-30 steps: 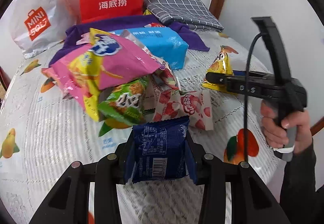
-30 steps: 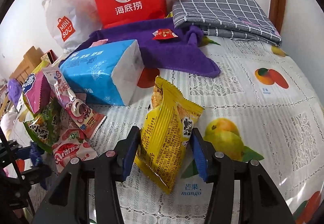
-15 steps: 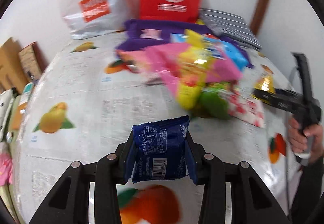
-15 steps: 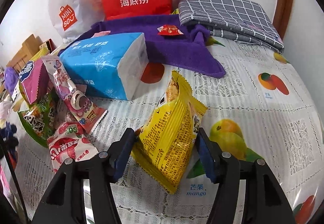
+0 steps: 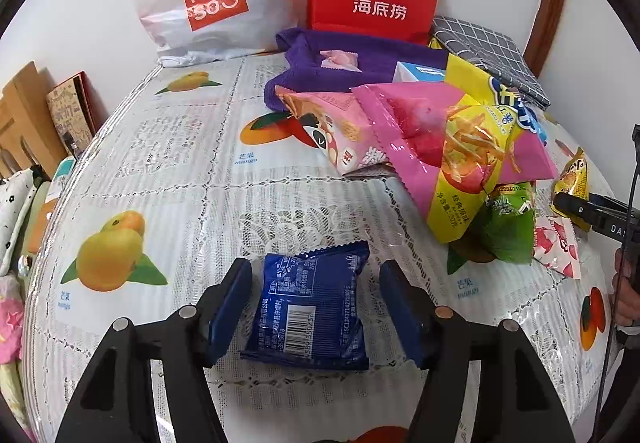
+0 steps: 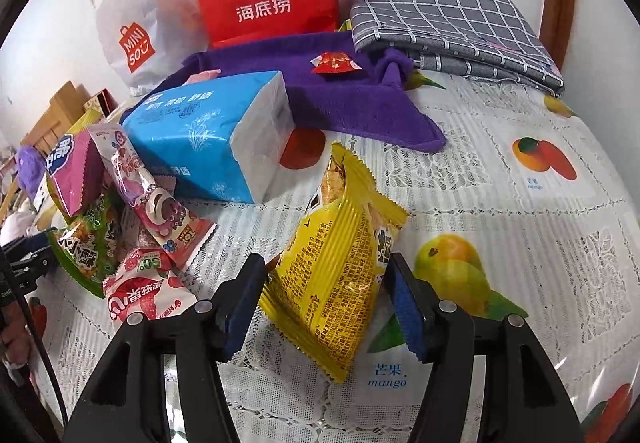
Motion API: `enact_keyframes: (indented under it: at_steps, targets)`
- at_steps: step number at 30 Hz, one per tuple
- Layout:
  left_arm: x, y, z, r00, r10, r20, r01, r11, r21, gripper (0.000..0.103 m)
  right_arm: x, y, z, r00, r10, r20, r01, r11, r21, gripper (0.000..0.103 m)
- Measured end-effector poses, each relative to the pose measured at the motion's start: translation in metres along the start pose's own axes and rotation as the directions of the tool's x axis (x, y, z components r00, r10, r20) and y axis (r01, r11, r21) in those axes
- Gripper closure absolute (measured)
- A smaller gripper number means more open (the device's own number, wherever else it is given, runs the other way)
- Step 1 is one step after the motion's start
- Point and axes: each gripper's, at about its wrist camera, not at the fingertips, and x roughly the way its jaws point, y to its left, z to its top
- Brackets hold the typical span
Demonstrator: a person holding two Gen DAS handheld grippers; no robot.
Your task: Organize snacks
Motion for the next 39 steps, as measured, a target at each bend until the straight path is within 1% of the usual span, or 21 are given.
enact_keyframes:
  at_steps: [2, 3, 5, 6, 9, 12, 15, 19, 23, 26, 29, 31, 34, 39]
  targets:
    - [-0.001, 0.0, 0.001, 1.0, 0.001, 0.002, -0.001, 1.0, -0.002, 0.039, 0.0, 0.0, 0.0, 1.0, -0.006, -0.001, 0.006, 1.0, -0.003, 0.041]
    - [-0.002, 0.001, 0.0, 1.0, -0.002, 0.004, 0.002, 1.0, -0.009, 0.04, -0.001, 0.0, 0.001, 1.0, -0.009, -0.001, 0.009, 1.0, -0.001, 0.043]
    - [-0.004, 0.004, -0.002, 1.0, 0.004, 0.013, -0.004, 1.0, -0.026, 0.048, -0.001, -0.003, 0.001, 1.0, -0.005, 0.003, 0.005, 1.0, 0.012, 0.045]
    - [-0.006, 0.007, -0.003, 1.0, 0.005, 0.022, -0.004, 0.999, -0.041, 0.058, -0.002, -0.005, 0.0, 1.0, 0.003, 0.007, -0.003, 1.0, 0.023, 0.047]
    - [-0.007, 0.016, -0.006, 0.999, -0.032, 0.041, 0.035, 0.996, -0.08, 0.06, -0.003, -0.011, 0.0, 1.0, 0.026, 0.016, -0.027, 0.998, 0.052, 0.048]
    - [-0.008, 0.013, -0.007, 0.999, -0.025, 0.046, 0.029, 0.997, -0.07, 0.061, -0.004, -0.015, -0.001, 0.999, 0.044, 0.027, -0.046, 0.996, 0.073, 0.049]
    - [-0.007, 0.009, -0.006, 0.999, -0.006, 0.04, 0.008, 0.999, -0.05, 0.061, -0.006, -0.019, -0.001, 0.999, 0.021, 0.033, -0.025, 0.995, 0.1, 0.049]
    - [-0.009, 0.008, -0.005, 0.999, -0.006, 0.035, 0.008, 0.999, -0.042, 0.061, -0.012, -0.018, -0.006, 1.0, -0.002, 0.027, -0.001, 0.994, 0.106, 0.05]
    - [-0.016, 0.013, -0.004, 0.996, -0.084, 0.026, 0.086, 0.993, -0.083, 0.061, -0.029, -0.013, -0.008, 0.999, -0.003, 0.036, 0.0, 0.996, 0.087, 0.05]
    - [-0.027, 0.017, -0.001, 0.994, -0.102, 0.032, 0.105, 0.989, -0.104, 0.062, -0.047, -0.011, -0.005, 0.999, 0.001, 0.048, -0.005, 0.997, 0.083, 0.05]
    - [-0.038, 0.02, 0.007, 0.989, -0.146, 0.038, 0.149, 0.982, -0.117, 0.062, -0.062, -0.006, -0.001, 0.998, 0.006, 0.067, -0.011, 0.998, 0.068, 0.05]
    - [-0.047, 0.018, 0.016, 0.988, -0.143, 0.058, 0.148, 0.983, -0.108, 0.062, -0.069, -0.002, 0.004, 0.997, 0.007, 0.073, -0.012, 0.998, 0.058, 0.05]
    - [-0.058, 0.01, 0.03, 0.988, -0.136, 0.075, 0.141, 0.988, -0.067, 0.061, -0.079, 0.005, 0.014, 0.996, 0.017, 0.087, -0.02, 0.999, 0.037, 0.05]
    - [-0.07, -0.001, 0.053, 0.981, -0.18, 0.072, 0.182, 0.983, -0.016, 0.061, -0.093, 0.013, 0.03, 0.993, 0.039, 0.114, -0.04, 0.999, 0.01, 0.05]
